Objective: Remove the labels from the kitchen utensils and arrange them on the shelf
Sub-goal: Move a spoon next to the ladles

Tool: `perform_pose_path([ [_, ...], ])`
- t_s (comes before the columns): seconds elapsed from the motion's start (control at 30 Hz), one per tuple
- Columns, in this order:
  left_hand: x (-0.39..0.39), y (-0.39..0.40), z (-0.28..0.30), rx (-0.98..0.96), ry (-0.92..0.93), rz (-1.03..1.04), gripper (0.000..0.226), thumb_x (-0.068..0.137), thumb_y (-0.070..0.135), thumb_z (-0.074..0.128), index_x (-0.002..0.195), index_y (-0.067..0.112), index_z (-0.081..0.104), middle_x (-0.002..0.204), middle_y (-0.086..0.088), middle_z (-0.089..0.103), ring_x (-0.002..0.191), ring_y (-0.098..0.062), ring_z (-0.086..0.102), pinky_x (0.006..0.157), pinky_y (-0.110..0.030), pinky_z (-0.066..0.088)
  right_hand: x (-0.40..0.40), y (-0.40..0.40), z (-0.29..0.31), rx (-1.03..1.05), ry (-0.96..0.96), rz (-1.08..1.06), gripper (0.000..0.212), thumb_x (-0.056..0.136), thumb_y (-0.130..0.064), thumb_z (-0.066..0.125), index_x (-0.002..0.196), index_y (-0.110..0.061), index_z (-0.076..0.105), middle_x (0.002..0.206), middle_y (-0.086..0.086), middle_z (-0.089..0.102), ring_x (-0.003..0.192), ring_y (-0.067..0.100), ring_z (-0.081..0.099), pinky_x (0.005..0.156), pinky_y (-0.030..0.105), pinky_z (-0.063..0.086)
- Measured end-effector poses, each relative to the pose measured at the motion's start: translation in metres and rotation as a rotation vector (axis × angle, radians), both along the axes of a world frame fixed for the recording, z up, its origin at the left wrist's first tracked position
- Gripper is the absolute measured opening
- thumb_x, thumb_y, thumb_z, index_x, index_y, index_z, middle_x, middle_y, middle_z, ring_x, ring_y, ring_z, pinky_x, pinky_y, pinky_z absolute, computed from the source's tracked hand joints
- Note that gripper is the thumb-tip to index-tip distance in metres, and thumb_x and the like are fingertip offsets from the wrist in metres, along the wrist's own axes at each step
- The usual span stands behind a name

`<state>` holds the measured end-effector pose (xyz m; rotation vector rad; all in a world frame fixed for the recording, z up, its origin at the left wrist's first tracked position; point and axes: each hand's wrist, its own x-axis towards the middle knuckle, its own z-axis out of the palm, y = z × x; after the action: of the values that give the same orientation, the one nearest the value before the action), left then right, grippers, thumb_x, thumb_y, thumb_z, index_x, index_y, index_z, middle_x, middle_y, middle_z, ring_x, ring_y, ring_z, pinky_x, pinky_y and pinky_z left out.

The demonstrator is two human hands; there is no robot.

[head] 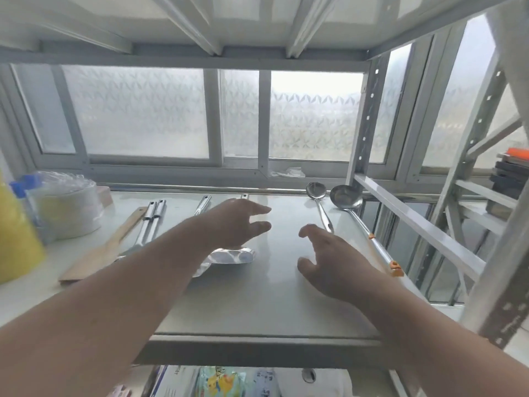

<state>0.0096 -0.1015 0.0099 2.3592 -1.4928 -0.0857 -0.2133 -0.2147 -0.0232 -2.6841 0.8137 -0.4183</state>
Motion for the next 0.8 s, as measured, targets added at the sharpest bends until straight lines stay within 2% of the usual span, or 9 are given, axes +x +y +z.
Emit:
perform_pose_path([
  [0.13,0.005,0.069,-0.014,0.156,0.085,-0.004,0.067,0.081,0.090,0.043,0.133,0.053,0.064,0.139,0.016,0.068,0.129,-0.012,0.064,0.114,-0.045,0.047,0.026,0.032,0.002,0.071,0.006,0.229,0.066,0.085,-0.052,0.063,0.144,-0.041,0.037,0.094,-0.022,0.044,0.097,0.010,0.049,0.088,0.029,0.041],
  [0.2,0.003,0.085,-0.016,0.167,0.147,-0.070,0.056,0.087,0.086,0.044,0.117,0.047,0.073,0.117,0.014,0.075,0.114,-0.013,0.070,0.107,-0.048,0.052,0.041,0.047,-0.001,0.012,0.022,0.288,0.065,0.086,-0.052,0.062,0.145,-0.041,0.040,0.105,-0.017,0.050,0.109,0.012,0.052,0.094,0.030,0.043],
  [0.27,-0.003,0.095,-0.014,0.156,0.180,-0.102,0.057,0.086,0.089,0.047,0.112,0.047,0.075,0.109,0.014,0.076,0.108,-0.011,0.071,0.103,-0.048,0.053,0.055,0.056,-0.004,-0.059,0.036,0.293,0.046,0.087,-0.050,0.058,0.133,-0.045,0.051,0.117,-0.006,0.057,0.114,0.017,0.057,0.094,0.035,0.049],
  [0.37,-0.011,0.104,-0.011,0.161,0.111,-0.153,0.066,0.084,0.090,0.050,0.100,0.031,0.074,0.090,0.005,0.071,0.089,-0.016,0.068,0.090,-0.049,0.056,0.065,0.061,-0.005,-0.147,0.082,0.252,0.018,0.093,-0.044,0.054,0.107,-0.040,0.063,0.103,-0.003,0.057,0.097,0.023,0.062,0.085,0.038,0.054],
  [0.43,-0.014,0.105,-0.011,0.147,-0.016,-0.166,0.046,0.090,0.072,0.057,0.100,0.029,0.071,0.088,0.005,0.071,0.086,-0.017,0.066,0.085,-0.046,0.057,0.067,0.061,-0.004,-0.229,0.039,0.251,0.015,0.097,-0.038,0.052,0.100,-0.034,0.066,0.093,-0.003,0.059,0.092,0.026,0.064,0.079,0.039,0.055],
  [0.53,-0.014,0.102,-0.008,-0.046,-0.238,-0.099,0.026,0.101,0.047,0.055,0.114,0.038,0.075,0.092,0.008,0.075,0.090,-0.017,0.066,0.088,-0.037,0.056,0.064,0.056,0.000,-0.259,-0.157,0.191,0.021,0.100,-0.037,0.055,0.117,-0.036,0.066,0.095,-0.002,0.070,0.092,0.027,0.066,0.078,0.041,0.055],
  [0.63,-0.010,0.093,0.001,-0.438,-0.305,-0.051,0.030,0.106,0.038,0.051,0.097,0.020,0.074,0.072,0.002,0.068,0.074,-0.027,0.064,0.073,-0.038,0.054,0.060,0.043,0.011,-0.200,-0.304,0.086,0.047,0.098,-0.039,0.059,0.143,-0.030,0.048,0.117,0.003,0.072,0.107,0.027,0.066,0.089,0.041,0.053],
  [0.73,0.000,0.088,0.021,-0.762,-0.009,0.036,0.034,0.103,0.035,0.061,0.081,0.010,0.064,0.062,-0.003,0.054,0.064,-0.028,0.055,0.064,-0.038,0.052,0.052,0.024,0.023,-0.225,-0.347,0.014,0.057,0.095,-0.034,0.066,0.146,-0.021,0.044,0.126,0.008,0.065,0.119,0.030,0.058,0.093,0.040,0.047],
  [0.8,0.006,0.088,0.036,-0.896,0.254,0.063,0.035,0.097,0.040,0.063,0.084,0.007,0.068,0.075,-0.020,0.065,0.078,-0.041,0.069,0.074,-0.051,0.063,0.046,0.012,0.029,-0.261,-0.359,-0.027,0.064,0.091,-0.031,0.071,0.147,-0.020,0.042,0.133,0.008,0.061,0.126,0.031,0.053,0.097,0.041,0.045],
])
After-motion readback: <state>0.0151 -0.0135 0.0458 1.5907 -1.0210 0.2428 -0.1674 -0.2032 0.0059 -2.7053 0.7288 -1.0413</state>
